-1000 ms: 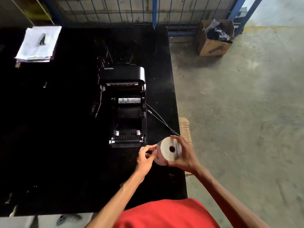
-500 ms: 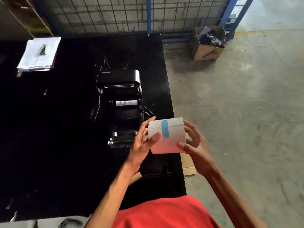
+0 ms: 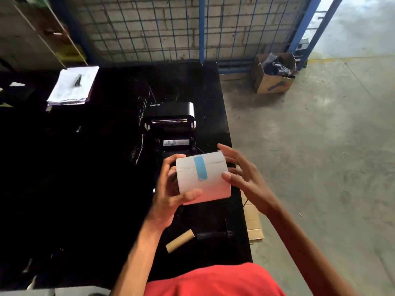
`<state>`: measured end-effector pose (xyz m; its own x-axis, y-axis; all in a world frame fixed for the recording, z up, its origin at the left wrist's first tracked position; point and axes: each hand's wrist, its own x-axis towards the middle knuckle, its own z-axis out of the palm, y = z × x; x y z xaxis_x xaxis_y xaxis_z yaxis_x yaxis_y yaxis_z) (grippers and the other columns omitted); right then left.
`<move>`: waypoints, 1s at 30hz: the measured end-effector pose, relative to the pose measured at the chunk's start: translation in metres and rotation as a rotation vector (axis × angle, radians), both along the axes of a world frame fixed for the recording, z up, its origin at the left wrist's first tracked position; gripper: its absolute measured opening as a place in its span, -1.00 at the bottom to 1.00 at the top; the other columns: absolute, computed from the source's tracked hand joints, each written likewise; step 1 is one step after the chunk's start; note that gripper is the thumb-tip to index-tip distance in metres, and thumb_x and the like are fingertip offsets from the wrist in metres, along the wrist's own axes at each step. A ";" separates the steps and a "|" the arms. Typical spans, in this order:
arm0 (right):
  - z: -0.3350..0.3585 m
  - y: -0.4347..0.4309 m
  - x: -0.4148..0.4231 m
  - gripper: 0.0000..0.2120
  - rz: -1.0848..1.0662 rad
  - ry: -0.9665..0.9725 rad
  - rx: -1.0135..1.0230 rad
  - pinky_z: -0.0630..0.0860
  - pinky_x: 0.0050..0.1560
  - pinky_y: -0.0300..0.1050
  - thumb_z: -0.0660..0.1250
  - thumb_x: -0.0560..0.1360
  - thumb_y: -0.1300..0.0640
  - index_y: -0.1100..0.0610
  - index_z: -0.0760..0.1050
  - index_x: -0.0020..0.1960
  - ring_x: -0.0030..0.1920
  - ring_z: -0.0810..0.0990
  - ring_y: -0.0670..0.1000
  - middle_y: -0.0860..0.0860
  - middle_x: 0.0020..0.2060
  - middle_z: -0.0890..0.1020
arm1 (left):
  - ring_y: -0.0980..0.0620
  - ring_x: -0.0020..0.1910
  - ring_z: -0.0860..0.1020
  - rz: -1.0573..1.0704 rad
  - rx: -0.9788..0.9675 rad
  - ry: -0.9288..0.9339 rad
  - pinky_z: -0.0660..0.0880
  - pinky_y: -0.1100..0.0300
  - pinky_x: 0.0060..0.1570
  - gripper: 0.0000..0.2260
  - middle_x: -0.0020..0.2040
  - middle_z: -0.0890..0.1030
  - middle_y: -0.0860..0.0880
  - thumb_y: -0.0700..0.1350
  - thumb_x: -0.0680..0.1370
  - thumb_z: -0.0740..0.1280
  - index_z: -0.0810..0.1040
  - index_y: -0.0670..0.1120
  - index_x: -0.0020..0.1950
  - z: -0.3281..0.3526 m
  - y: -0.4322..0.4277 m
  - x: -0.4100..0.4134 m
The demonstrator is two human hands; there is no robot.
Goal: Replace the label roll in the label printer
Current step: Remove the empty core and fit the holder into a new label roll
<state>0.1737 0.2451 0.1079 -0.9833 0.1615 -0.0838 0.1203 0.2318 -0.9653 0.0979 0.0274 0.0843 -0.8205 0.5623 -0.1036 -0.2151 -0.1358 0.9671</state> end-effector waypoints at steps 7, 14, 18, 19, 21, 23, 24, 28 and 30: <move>0.049 -0.014 -0.035 -0.76 0.107 0.111 0.545 0.43 0.32 0.06 0.33 0.60 -0.08 -0.13 0.66 0.21 0.34 0.40 -0.04 -0.07 0.30 0.51 | -0.19 0.11 0.64 0.046 -0.013 0.046 0.65 -0.13 -0.12 -0.17 0.23 0.57 -0.24 -0.18 0.27 0.61 0.29 -0.05 0.45 0.000 -0.006 0.001; 0.059 -0.021 -0.041 -0.83 0.192 0.105 0.736 0.43 0.22 -0.13 0.41 0.55 -0.01 -0.14 0.67 0.12 0.28 0.43 -0.06 -0.07 0.28 0.54 | -0.25 0.11 0.64 0.089 -0.100 0.092 0.63 -0.36 -0.09 -0.13 0.21 0.56 -0.21 -0.09 0.22 0.67 0.33 -0.01 0.44 -0.005 -0.014 0.004; 0.056 -0.024 -0.045 -0.88 0.223 0.059 0.636 0.36 0.17 -0.28 0.41 0.56 0.04 -0.04 0.67 0.08 0.19 0.46 -0.14 -0.06 0.19 0.58 | -0.21 0.11 0.64 0.088 -0.160 0.152 0.64 -0.32 -0.11 -0.11 0.21 0.58 -0.13 -0.05 0.20 0.69 0.34 -0.01 0.44 -0.006 -0.018 0.002; 0.056 -0.023 -0.047 -0.88 0.244 0.023 0.619 0.40 0.18 -0.20 0.39 0.57 0.05 -0.02 0.66 0.08 0.19 0.49 -0.08 -0.04 0.18 0.58 | -0.21 0.11 0.64 0.083 -0.184 0.174 0.64 -0.31 -0.12 -0.10 0.22 0.58 -0.12 -0.03 0.20 0.69 0.34 0.00 0.44 -0.006 -0.019 0.001; 0.055 -0.021 -0.050 -0.90 0.300 -0.050 0.594 0.47 0.19 -0.10 0.36 0.60 0.06 -0.01 0.63 0.08 0.19 0.52 0.00 -0.02 0.16 0.58 | -0.20 0.13 0.63 0.074 -0.221 0.207 0.65 -0.28 -0.12 -0.11 0.23 0.58 -0.10 -0.01 0.19 0.69 0.34 0.01 0.44 -0.005 -0.020 0.000; 0.056 -0.019 -0.053 -0.92 0.362 -0.107 0.566 0.47 0.16 -0.10 0.33 0.61 0.09 -0.01 0.60 0.04 0.18 0.52 -0.01 -0.02 0.16 0.57 | -0.20 0.13 0.62 0.066 -0.236 0.222 0.65 -0.27 -0.11 -0.12 0.24 0.58 -0.08 -0.01 0.19 0.69 0.35 0.03 0.42 -0.005 -0.021 0.000; 0.056 -0.018 -0.054 -0.92 0.389 -0.128 0.556 0.45 0.14 -0.13 0.31 0.62 0.11 -0.03 0.57 0.03 0.17 0.51 -0.03 -0.03 0.15 0.57 | -0.20 0.14 0.62 0.059 -0.243 0.228 0.65 -0.26 -0.11 -0.13 0.25 0.58 -0.07 -0.02 0.20 0.70 0.36 0.03 0.42 -0.005 -0.022 -0.001; 0.054 -0.015 -0.056 -0.89 0.455 -0.166 0.593 0.48 0.14 -0.15 0.25 0.66 0.14 -0.05 0.50 0.04 0.19 0.50 0.00 0.00 0.18 0.55 | -0.19 0.16 0.60 0.034 -0.269 0.241 0.66 -0.23 -0.09 -0.10 0.29 0.56 -0.07 -0.01 0.20 0.70 0.34 0.01 0.44 -0.008 -0.022 -0.001; 0.052 -0.016 -0.055 -0.86 0.466 -0.142 0.635 0.50 0.22 -0.06 0.22 0.67 0.17 -0.06 0.43 0.02 0.23 0.47 0.05 0.04 0.22 0.53 | -0.20 0.16 0.60 0.030 -0.272 0.233 0.65 -0.25 -0.08 -0.09 0.28 0.56 -0.06 0.00 0.20 0.70 0.33 0.02 0.45 -0.010 -0.022 -0.002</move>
